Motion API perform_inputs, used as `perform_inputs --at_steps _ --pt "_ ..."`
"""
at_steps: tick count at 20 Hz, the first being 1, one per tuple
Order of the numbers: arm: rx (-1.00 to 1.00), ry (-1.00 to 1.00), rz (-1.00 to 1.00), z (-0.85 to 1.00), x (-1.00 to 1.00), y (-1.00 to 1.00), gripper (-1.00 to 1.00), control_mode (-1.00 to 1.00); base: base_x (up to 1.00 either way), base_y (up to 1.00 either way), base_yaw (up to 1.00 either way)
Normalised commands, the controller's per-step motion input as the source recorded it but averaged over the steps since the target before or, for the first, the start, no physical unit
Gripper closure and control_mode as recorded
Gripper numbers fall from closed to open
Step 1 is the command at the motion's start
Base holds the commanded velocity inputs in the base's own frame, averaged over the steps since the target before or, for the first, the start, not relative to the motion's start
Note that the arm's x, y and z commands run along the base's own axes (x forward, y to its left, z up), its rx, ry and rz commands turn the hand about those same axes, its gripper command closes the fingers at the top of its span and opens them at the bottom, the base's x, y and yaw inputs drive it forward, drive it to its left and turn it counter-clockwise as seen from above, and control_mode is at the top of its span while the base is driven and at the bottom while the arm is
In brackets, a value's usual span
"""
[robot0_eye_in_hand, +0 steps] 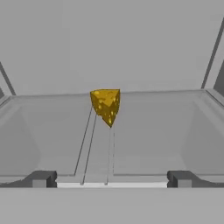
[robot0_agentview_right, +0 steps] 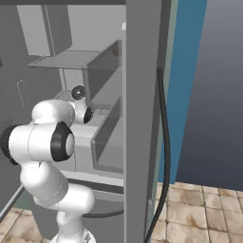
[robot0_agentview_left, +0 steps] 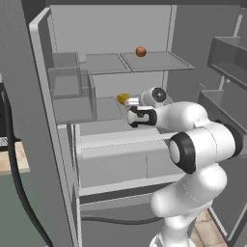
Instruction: Pick the cheese from the fridge and the cheese grater from the cabinet and place them next to the salad bowl.
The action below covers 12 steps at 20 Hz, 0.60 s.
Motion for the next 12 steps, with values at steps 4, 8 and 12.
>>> perform_inputs --at_steps 4,8,12 --pt "-0.04 0.09 0.00 -0.12 0.15 0.00 -1.00 -1.00 0.00 0.00 0.00" --pt "0.00 0.01 0.00 -0.03 0.02 0.00 -1.00 -1.00 0.00 0.00 0.00" --pt "0.00 0.03 0.00 0.00 0.09 0.00 -1.00 -1.00 0.00 0.00 0.00"
